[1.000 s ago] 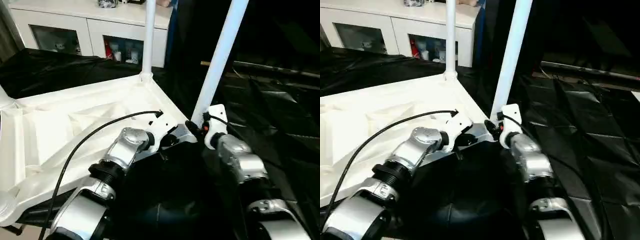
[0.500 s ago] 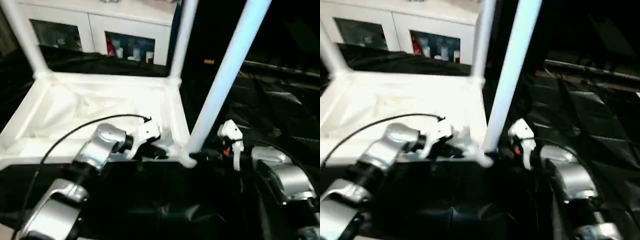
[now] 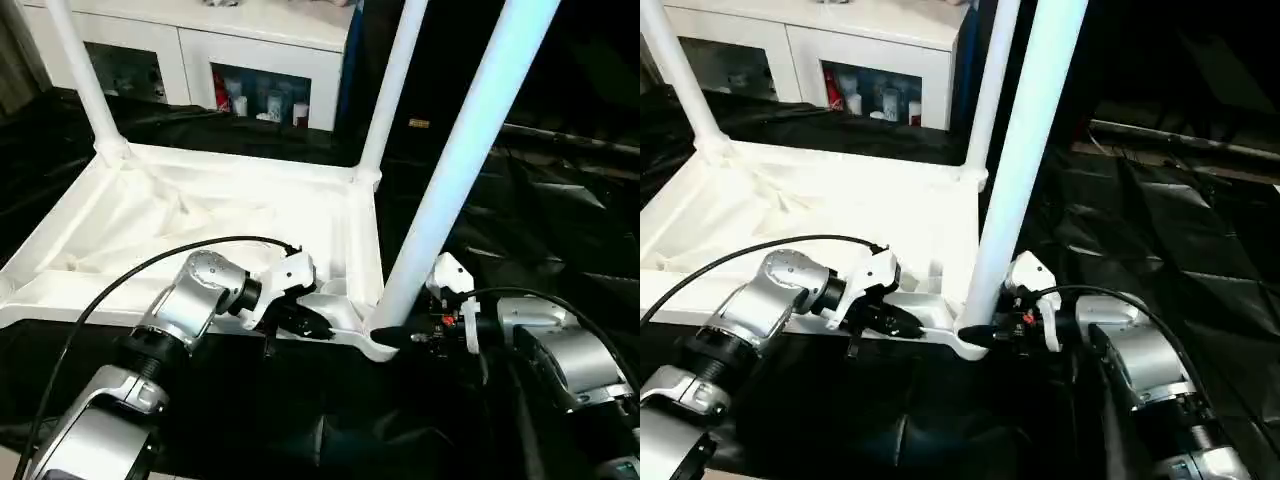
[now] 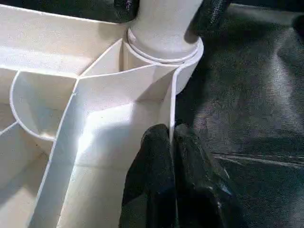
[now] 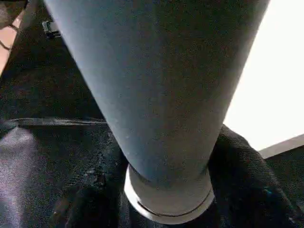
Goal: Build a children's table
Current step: Rotate leg to tighten
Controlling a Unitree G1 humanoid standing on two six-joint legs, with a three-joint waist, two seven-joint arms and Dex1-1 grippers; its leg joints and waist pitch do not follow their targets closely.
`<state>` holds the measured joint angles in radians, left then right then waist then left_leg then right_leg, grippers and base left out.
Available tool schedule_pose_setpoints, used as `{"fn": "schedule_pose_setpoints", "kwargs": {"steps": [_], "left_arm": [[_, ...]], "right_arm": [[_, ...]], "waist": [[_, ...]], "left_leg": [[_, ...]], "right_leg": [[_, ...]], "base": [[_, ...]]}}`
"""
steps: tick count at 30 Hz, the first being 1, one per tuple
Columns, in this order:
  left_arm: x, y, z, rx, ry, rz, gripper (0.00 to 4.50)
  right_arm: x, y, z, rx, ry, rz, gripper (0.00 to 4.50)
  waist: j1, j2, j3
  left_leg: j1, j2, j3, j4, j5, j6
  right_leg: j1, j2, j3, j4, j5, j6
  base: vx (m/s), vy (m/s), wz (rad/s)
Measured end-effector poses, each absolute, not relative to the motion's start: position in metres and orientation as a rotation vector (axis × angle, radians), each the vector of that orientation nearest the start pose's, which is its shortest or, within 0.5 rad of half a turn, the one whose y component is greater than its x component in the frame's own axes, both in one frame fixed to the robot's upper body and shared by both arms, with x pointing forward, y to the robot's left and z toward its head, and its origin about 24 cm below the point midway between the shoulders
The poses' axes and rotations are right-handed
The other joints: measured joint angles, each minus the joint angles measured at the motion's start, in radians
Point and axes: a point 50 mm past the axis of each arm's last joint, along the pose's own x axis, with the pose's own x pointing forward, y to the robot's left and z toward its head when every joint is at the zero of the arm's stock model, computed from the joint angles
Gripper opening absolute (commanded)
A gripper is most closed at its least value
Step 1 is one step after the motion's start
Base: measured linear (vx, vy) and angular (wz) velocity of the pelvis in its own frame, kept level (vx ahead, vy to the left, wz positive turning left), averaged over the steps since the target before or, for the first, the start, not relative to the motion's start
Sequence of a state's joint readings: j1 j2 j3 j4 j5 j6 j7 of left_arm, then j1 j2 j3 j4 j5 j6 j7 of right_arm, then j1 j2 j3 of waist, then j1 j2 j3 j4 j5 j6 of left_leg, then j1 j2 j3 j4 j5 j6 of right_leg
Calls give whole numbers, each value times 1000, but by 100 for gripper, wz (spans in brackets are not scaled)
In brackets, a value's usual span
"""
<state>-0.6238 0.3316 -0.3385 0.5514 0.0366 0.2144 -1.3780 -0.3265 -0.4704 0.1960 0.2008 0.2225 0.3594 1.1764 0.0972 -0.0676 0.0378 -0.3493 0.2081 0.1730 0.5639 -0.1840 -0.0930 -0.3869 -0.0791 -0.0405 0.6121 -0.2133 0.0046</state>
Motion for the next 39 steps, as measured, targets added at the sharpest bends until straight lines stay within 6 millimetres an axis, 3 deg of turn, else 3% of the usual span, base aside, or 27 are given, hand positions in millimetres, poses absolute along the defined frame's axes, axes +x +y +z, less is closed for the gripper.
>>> {"fn": "schedule_pose_setpoints", "kwargs": {"steps": [11,19,26,31,38,39], "left_arm": [[309,113,53,357,548,-1503,0],[329,101,47,345,510,-1206,0],[339,81,44,348,497,-1035,0],[342,74,45,368,488,-982,0],[342,74,46,370,489,-978,0],[342,74,46,371,490,-980,0]], "right_arm": [[275,-156,51,-118,437,1245,202],[312,-136,38,-29,382,808,195],[335,-115,34,41,366,514,194],[343,-103,34,15,344,405,194],[344,-102,34,11,329,398,194],[344,-102,34,12,325,404,249]], "waist": [[1,1,-1],[-27,-2,-2],[-36,-2,-2],[-39,3,-3],[-38,5,-3],[-39,5,-3]], "left_leg": [[0,0,0,1,0,0],[8,-1,-3,1,1,-2],[9,-1,-4,0,1,-2],[9,-1,-3,1,1,-3],[9,-1,-3,-2,1,-3],[9,-1,-3,-2,1,-3]], "right_leg": [[2,0,1,2,0,0],[3,0,0,0,3,2],[3,0,0,-1,4,2],[3,0,1,-1,7,1],[3,0,1,-1,7,1],[3,0,1,-1,7,1]], "base": [[0,0,0],[-6,-1,0],[0,0,0],[0,0,0],[0,0,0],[0,0,0]]}}
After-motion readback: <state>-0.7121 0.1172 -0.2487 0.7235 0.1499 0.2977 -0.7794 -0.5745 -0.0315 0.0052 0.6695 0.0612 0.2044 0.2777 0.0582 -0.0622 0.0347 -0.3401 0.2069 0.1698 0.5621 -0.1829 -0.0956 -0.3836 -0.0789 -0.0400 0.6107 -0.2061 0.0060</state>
